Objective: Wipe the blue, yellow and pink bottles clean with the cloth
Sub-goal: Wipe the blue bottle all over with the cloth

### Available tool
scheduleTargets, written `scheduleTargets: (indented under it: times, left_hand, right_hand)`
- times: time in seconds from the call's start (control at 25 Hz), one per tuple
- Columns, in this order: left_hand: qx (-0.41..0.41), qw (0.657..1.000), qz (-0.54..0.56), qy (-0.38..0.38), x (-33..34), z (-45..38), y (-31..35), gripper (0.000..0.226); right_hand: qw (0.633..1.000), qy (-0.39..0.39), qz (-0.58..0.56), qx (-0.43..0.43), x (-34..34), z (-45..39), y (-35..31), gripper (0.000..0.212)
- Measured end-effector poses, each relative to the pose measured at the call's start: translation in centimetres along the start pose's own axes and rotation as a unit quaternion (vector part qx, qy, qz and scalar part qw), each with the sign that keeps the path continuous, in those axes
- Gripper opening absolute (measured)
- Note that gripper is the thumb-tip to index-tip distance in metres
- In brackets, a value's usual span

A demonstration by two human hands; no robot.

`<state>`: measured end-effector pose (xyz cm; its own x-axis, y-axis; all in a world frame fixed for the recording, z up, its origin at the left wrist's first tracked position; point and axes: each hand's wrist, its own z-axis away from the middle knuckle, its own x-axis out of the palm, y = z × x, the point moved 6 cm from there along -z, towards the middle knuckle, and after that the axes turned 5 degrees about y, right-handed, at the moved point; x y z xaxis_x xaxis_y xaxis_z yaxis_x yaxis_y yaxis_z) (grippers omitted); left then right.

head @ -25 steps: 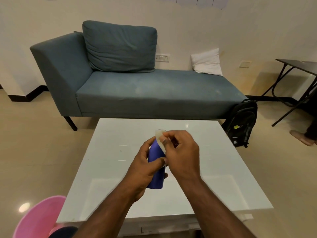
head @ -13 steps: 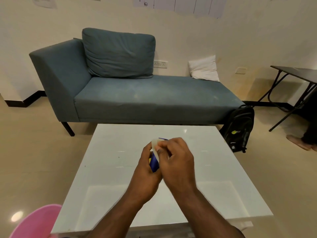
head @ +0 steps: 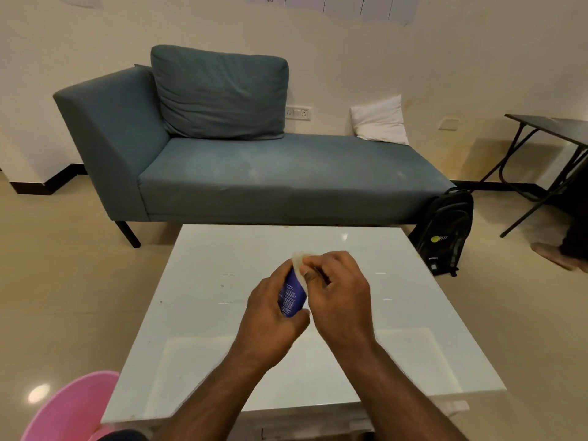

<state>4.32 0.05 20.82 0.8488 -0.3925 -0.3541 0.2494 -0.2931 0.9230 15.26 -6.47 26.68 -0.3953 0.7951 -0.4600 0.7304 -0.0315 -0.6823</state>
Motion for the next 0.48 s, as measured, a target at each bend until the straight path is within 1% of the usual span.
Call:
scheduleTargets:
  times: [0.08, 0.16, 0.24, 0.32, 0.36, 0.4, 0.48]
  left_hand:
    - [-0.011, 1.000, -0.009, -0.024, 0.4, 0.1, -0.1, 0.074]
    - [-0.037, 0.999, 0.000, -0.023, 0.5, 0.1, -0.4, 0.071]
    - [-0.057, 0.998, 0.000, -0.005, 0.4, 0.0, -0.7, 0.064]
    - [-0.046, 0.999, -0.013, 0.010, 0.4, 0.0, -0.5, 0.062]
    - [-0.030, 0.999, -0.020, 0.016, 0.4, 0.0, -0.2, 0.064]
    - [-0.019, 0.999, -0.028, 0.015, 0.4, 0.0, 0.0, 0.067]
    - [-0.017, 0.999, -0.036, 0.009, 0.4, 0.1, 0.4, 0.070]
  right_hand:
    - [1.000, 0.014, 0.012, 0.013, -0.4, -0.4, 0.4, 0.026]
    - [1.000, 0.011, 0.015, 0.019, 0.0, 0.1, 0.4, 0.027]
    - [1.000, -0.006, 0.023, -0.019, 0.5, 0.9, -0.3, 0.030]
    - [0.996, -0.019, 0.045, -0.074, 0.5, 0.8, -0.7, 0.034]
    - [0.996, -0.015, 0.046, -0.075, 0.3, 0.3, -0.5, 0.033]
    - [0.998, -0.001, 0.035, -0.056, -0.2, -0.2, -0.3, 0.031]
    - [0.999, 0.020, 0.023, -0.033, -0.5, -0.4, -0.3, 0.030]
